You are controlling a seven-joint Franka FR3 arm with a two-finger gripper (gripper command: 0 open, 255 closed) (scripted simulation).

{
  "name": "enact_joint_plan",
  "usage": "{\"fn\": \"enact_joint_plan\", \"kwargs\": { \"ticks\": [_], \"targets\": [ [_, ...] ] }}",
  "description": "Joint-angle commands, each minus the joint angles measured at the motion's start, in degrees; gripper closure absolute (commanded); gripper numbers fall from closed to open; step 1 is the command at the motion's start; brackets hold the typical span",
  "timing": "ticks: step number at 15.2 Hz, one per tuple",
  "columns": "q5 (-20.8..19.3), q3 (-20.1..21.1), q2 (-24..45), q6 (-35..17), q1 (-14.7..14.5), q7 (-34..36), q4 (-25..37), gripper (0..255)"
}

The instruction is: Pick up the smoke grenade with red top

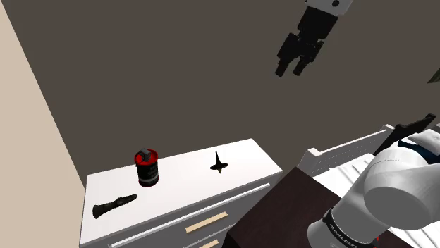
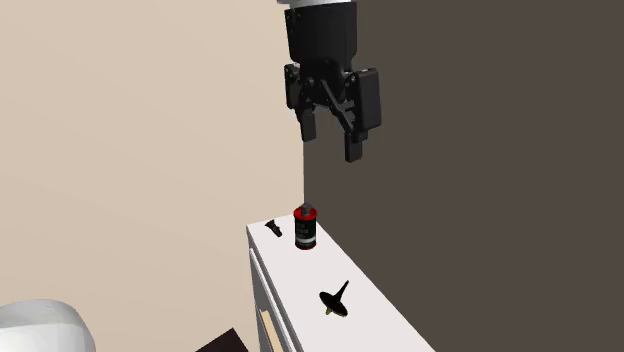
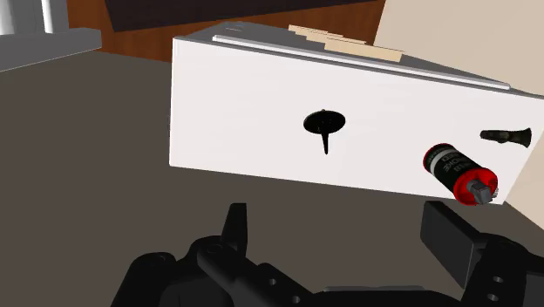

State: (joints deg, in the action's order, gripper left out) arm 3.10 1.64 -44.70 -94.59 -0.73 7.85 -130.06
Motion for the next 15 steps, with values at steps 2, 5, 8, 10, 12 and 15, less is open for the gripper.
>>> {"fn": "enact_joint_plan", "kwargs": {
  "ticks": [2,5,8,10,12,15],
  "targets": [
    [0.3,1.2,0.9,-1.2,-0.2,1.2,-0.4,0],
    [1.0,4.9,3.9,-4.9,-0.7,4.7,-1.1,0],
    [1.3,8.6,7.7,-8.5,-1.1,8.3,-1.1,0],
    [1.2,11.0,10.5,-10.8,-1.2,10.8,-0.7,0],
    [0.9,13.5,13.6,-13.0,-1.2,13.4,0.0,0],
    [-0.2,17.1,18.8,-16.1,-1.0,17.5,1.6,0]
  ]
}}
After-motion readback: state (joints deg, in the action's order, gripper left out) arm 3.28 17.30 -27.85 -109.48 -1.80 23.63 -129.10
